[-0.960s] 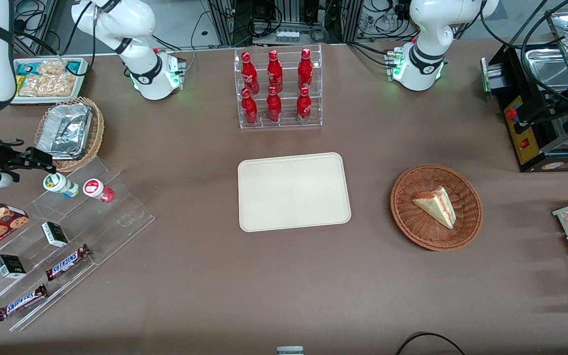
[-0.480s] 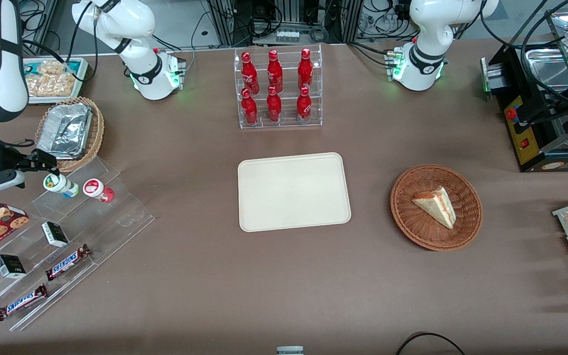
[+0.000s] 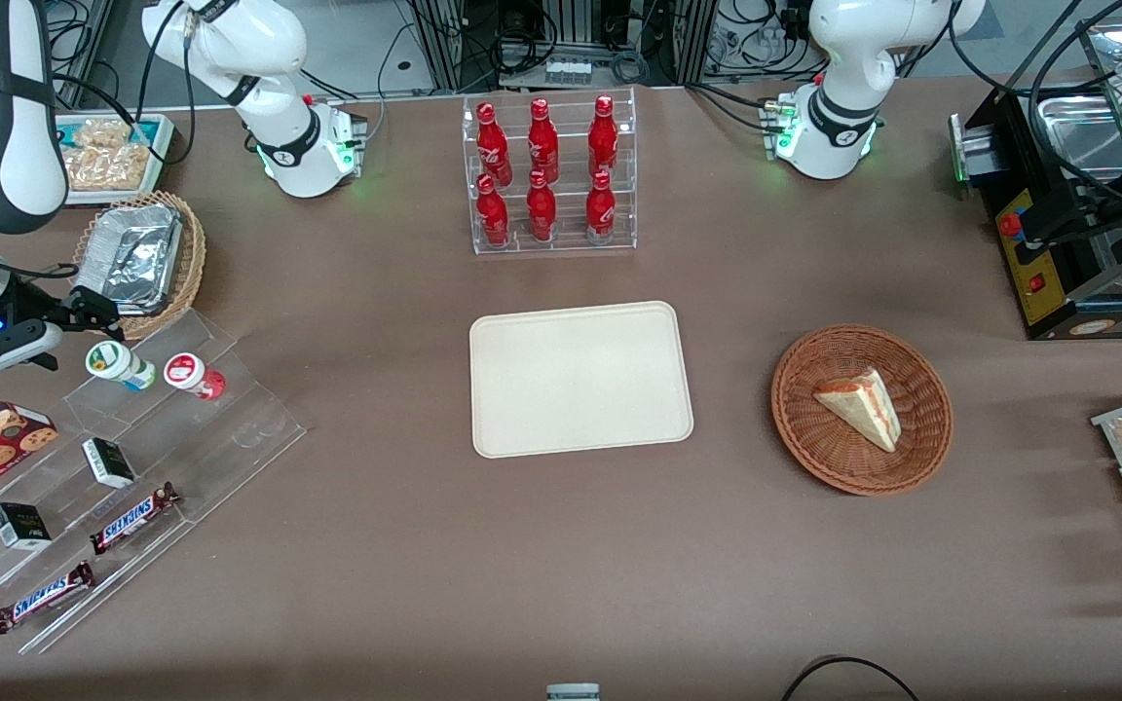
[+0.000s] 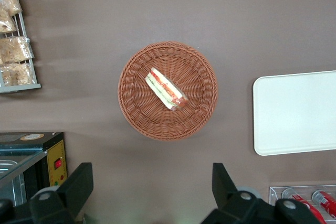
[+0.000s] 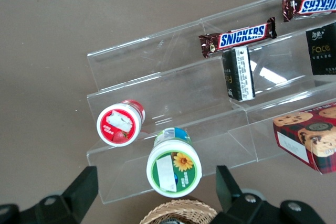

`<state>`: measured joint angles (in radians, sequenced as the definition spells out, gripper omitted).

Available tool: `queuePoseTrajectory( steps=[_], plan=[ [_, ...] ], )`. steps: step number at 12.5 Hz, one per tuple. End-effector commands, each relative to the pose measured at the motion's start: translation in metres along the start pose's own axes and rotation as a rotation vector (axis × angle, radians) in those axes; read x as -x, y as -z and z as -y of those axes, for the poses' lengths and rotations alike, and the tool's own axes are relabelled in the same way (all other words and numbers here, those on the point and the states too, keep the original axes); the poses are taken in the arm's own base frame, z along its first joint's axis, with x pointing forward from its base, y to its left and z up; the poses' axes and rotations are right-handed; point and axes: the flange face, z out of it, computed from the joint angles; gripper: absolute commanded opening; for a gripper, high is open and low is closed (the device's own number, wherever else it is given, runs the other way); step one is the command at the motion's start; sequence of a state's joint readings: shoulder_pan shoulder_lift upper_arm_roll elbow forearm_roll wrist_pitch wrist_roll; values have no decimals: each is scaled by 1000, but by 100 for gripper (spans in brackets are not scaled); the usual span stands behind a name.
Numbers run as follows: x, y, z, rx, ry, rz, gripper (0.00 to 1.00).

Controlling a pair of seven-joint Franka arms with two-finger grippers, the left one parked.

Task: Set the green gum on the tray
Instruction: 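Move the right gripper down toward the green-labelled gum bottle on the display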

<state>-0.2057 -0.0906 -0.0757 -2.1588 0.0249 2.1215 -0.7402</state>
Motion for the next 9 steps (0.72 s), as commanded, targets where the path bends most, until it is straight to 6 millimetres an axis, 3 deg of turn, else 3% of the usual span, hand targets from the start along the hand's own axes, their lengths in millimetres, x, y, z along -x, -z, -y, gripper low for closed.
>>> queuePoseTrajectory(
  steps=[1, 9],
  plan=[
    [14, -9, -5, 16, 14, -41, 100],
    [7, -36, -11, 12, 42, -56, 100]
  ],
)
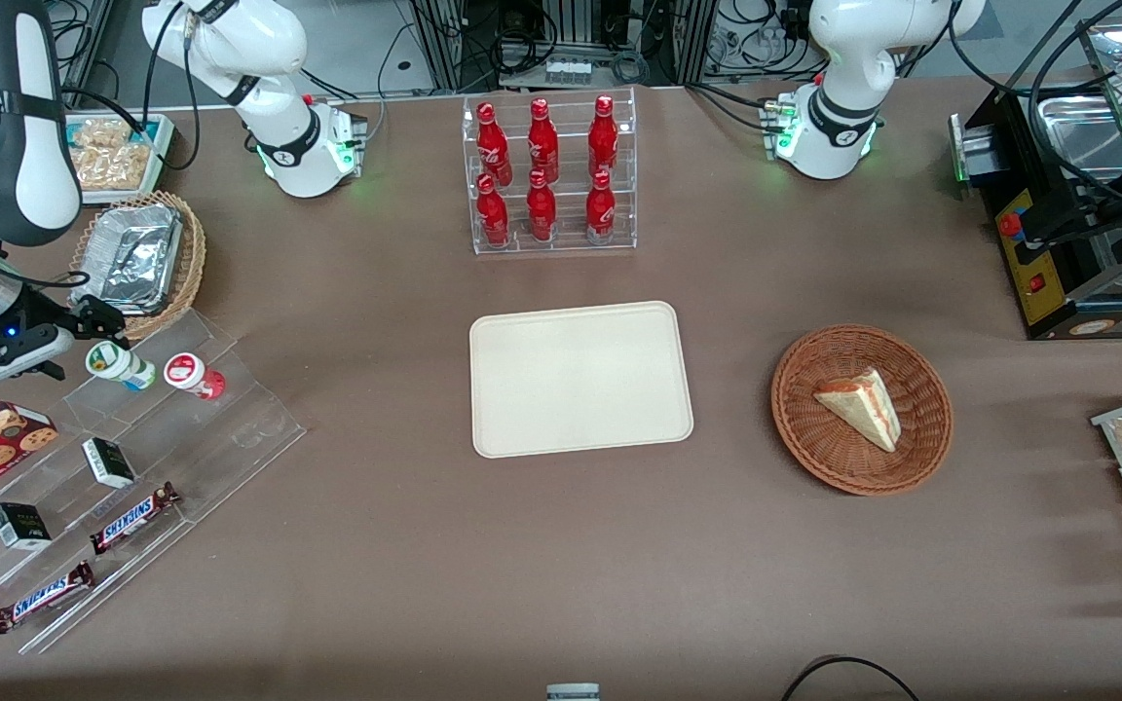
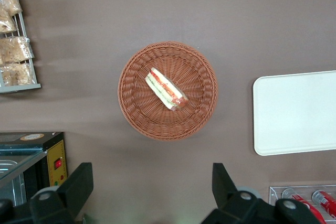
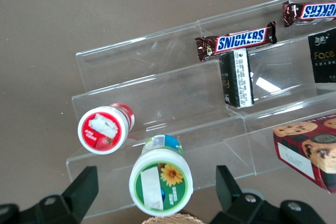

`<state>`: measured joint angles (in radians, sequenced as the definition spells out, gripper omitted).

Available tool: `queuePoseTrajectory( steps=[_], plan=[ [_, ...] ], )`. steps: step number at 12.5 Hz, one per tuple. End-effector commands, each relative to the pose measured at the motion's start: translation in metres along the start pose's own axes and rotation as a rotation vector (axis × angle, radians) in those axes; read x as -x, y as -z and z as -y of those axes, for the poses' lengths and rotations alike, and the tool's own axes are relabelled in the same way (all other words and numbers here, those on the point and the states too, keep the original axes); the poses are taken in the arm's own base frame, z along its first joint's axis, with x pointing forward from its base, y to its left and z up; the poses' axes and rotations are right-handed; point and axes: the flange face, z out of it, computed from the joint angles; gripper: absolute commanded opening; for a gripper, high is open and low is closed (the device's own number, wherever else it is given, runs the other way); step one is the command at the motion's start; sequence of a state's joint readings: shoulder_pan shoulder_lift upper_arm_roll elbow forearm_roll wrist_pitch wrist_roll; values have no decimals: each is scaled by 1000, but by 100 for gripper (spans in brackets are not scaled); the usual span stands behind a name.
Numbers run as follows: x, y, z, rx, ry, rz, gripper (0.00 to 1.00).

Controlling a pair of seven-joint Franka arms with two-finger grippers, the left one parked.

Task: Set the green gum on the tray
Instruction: 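Close the right gripper around the green-labelled gum bottle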

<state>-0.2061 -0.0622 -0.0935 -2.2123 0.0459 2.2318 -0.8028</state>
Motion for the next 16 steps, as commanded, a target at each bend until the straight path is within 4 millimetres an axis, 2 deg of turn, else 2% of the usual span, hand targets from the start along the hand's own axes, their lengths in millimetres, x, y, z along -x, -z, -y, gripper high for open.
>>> queuePoseTrajectory(
  steps=[1, 7, 16],
  plan=[
    [2, -11, -3, 3, 11, -26, 100],
    [4, -30, -6, 4, 33, -18, 100],
    [19, -34, -8, -16, 42, 0, 100]
  ],
)
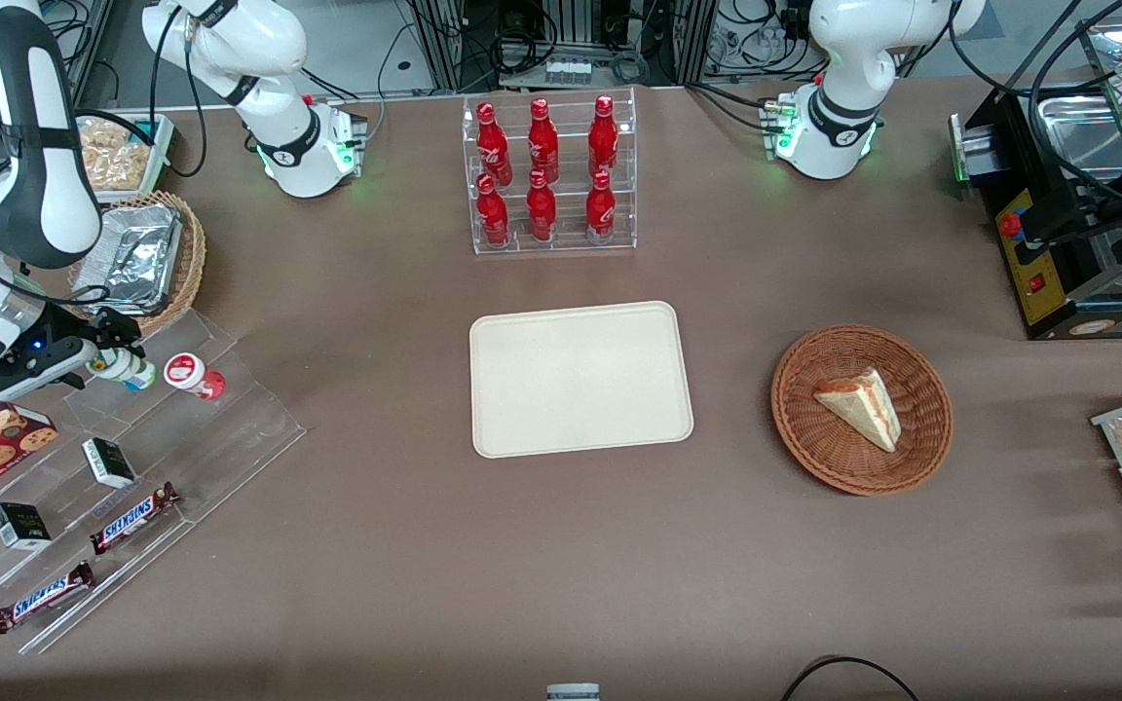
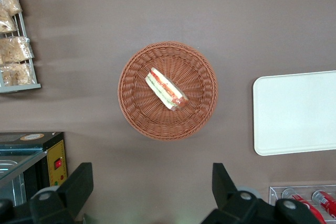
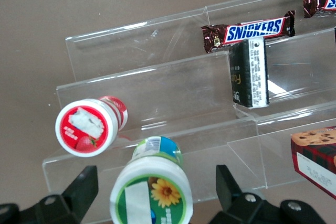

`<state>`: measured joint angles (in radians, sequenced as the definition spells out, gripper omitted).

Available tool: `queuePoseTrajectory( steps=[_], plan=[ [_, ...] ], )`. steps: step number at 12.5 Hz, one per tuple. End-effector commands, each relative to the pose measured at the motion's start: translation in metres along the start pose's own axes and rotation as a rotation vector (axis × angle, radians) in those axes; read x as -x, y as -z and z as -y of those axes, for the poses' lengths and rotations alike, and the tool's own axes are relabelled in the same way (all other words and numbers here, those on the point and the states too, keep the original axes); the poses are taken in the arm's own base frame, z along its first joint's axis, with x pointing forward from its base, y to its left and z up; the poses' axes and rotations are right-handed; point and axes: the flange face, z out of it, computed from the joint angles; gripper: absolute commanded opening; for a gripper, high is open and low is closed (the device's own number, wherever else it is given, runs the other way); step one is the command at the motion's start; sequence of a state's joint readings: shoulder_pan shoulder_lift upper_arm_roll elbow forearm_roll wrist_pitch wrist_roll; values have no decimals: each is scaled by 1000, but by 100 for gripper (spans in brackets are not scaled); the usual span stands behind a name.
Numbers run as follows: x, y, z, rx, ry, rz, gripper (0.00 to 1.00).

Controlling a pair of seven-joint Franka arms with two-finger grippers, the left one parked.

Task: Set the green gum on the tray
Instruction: 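Close the right gripper around the green-labelled gum bottle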

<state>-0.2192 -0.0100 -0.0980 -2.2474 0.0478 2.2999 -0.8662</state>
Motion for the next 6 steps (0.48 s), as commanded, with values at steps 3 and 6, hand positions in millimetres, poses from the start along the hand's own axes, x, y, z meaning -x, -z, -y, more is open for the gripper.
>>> queuePoseTrajectory(
  steps=[3, 6],
  plan=[
    [14, 2, 1, -23, -4, -5, 100],
    [15, 5, 2, -30, -5, -1, 100]
  ],
)
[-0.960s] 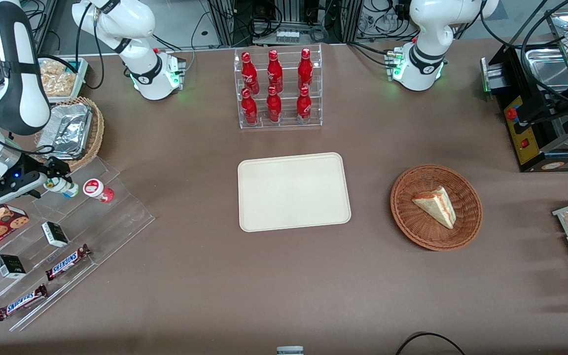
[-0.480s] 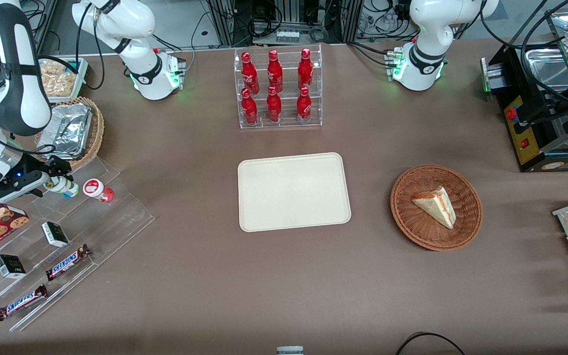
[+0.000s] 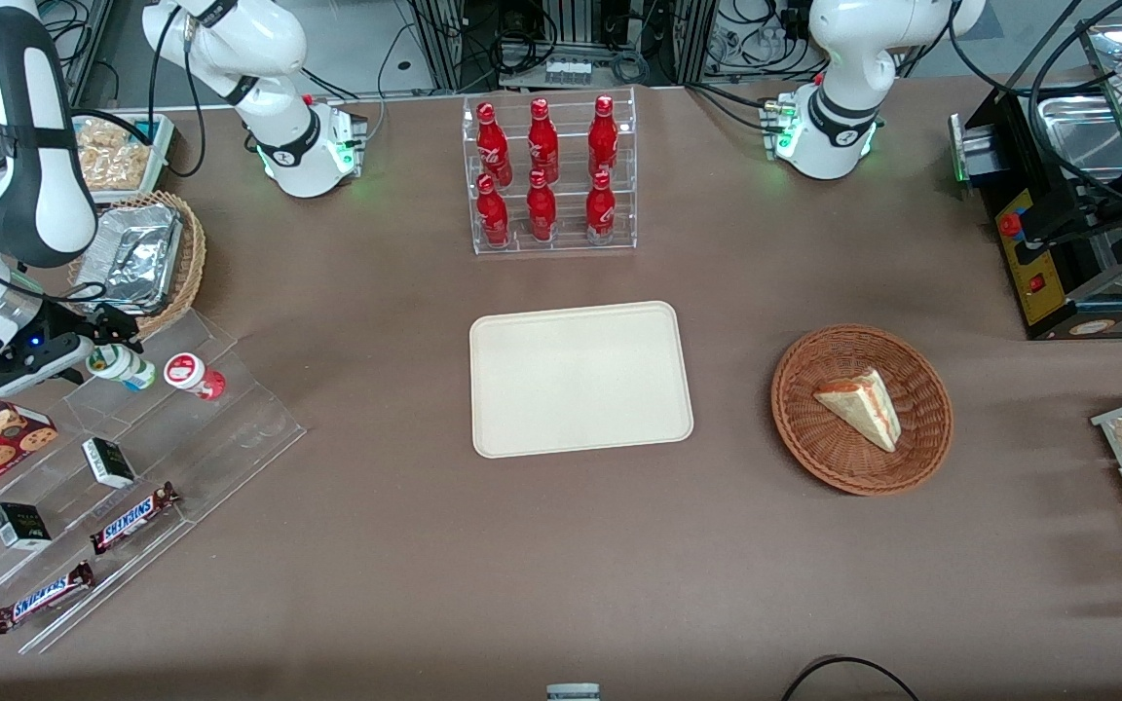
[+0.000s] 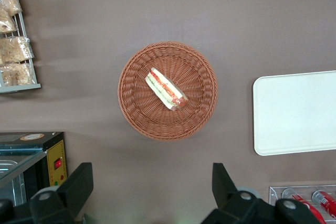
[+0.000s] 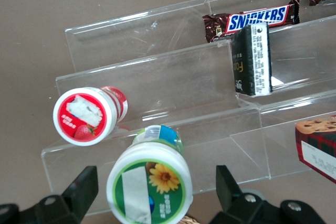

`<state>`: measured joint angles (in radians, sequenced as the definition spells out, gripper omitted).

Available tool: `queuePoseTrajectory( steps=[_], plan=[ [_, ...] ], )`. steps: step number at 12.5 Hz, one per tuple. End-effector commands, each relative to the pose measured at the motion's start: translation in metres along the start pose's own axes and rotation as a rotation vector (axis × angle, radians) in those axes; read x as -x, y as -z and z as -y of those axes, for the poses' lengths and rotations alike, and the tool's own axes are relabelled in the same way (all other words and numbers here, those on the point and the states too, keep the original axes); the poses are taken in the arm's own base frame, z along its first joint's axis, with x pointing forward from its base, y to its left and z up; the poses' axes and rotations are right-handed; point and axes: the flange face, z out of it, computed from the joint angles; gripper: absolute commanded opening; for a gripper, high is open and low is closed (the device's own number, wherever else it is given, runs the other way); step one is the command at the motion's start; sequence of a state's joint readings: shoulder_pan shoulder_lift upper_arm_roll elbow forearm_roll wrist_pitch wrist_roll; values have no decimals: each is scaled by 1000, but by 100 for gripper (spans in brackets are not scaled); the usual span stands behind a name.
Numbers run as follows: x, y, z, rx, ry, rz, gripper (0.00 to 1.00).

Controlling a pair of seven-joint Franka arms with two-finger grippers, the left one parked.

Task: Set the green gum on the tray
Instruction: 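Close the right gripper around the green-labelled gum bottle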

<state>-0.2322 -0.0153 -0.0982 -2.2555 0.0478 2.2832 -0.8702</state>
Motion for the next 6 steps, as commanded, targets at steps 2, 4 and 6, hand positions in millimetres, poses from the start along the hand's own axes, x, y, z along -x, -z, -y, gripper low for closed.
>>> queuePoseTrajectory(
  steps=[2, 4, 6],
  plan=[
    [6, 7, 4, -15, 4, -14, 99],
    [7, 9, 5, -17, 5, -13, 99],
    [7, 11, 6, -21, 5, -11, 98]
  ],
)
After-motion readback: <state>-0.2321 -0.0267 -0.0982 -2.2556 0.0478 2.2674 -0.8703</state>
